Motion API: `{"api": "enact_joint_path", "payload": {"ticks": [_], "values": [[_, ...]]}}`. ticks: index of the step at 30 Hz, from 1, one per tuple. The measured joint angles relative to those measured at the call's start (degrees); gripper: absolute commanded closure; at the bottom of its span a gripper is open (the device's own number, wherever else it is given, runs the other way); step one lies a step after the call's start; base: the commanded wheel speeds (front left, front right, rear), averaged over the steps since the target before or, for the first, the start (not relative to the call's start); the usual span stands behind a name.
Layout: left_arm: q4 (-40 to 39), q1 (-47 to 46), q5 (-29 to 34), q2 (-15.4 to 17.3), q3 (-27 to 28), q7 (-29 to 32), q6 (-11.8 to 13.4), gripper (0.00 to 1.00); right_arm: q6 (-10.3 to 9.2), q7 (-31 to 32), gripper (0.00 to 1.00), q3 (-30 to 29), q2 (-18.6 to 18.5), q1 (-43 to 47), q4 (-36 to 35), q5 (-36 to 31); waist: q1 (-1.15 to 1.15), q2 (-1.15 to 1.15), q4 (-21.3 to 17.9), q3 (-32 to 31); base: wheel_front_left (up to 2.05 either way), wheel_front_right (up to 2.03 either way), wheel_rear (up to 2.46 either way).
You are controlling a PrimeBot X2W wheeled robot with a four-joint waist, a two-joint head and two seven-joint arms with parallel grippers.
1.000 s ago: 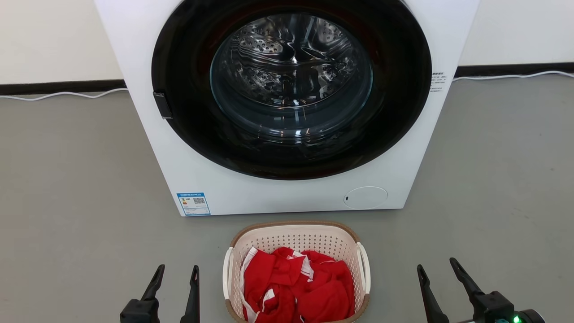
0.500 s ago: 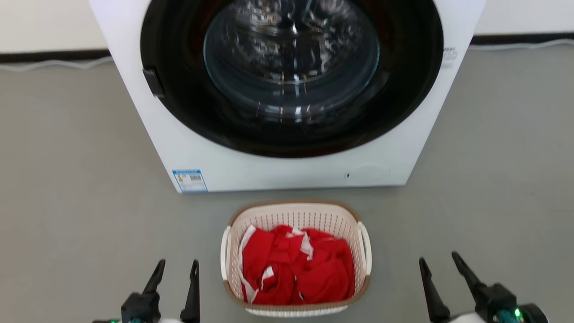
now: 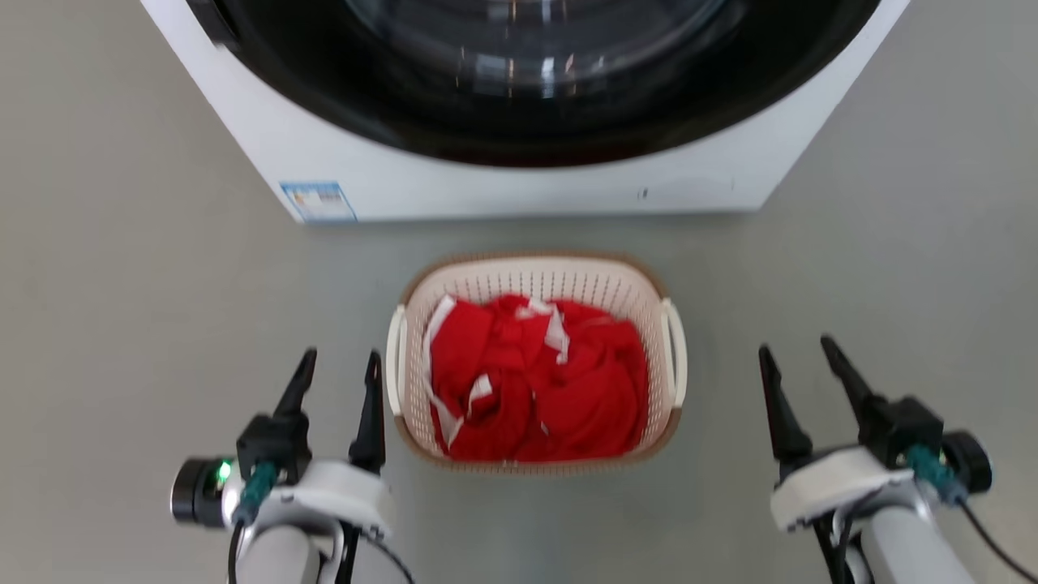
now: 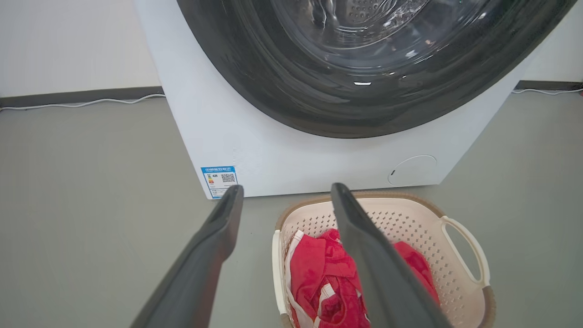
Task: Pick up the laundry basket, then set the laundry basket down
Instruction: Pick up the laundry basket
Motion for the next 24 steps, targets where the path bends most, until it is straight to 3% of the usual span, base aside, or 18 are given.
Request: {"api": "enact_joint_path", "payload": {"ticks": [16,24], "values": [[5.47,-12.94,-0.24,-0.27,-3.41,-0.09,2.60,0.00,0.01,-0.01,0.00,1.21,-0.35,-13.28,6.99,1.42,0.00,0.00,0.85,15.75,0.00,0.00,0.00],[8.75,-16.99,-1.30,-0.38,-5.37,-0.10,3.50,0.00,0.00,-0.01,0.00,2.20,-0.47,-16.61,9.20,1.62,0.00,0.00,1.34,19.97,0.00,0.00,0.00]]}}
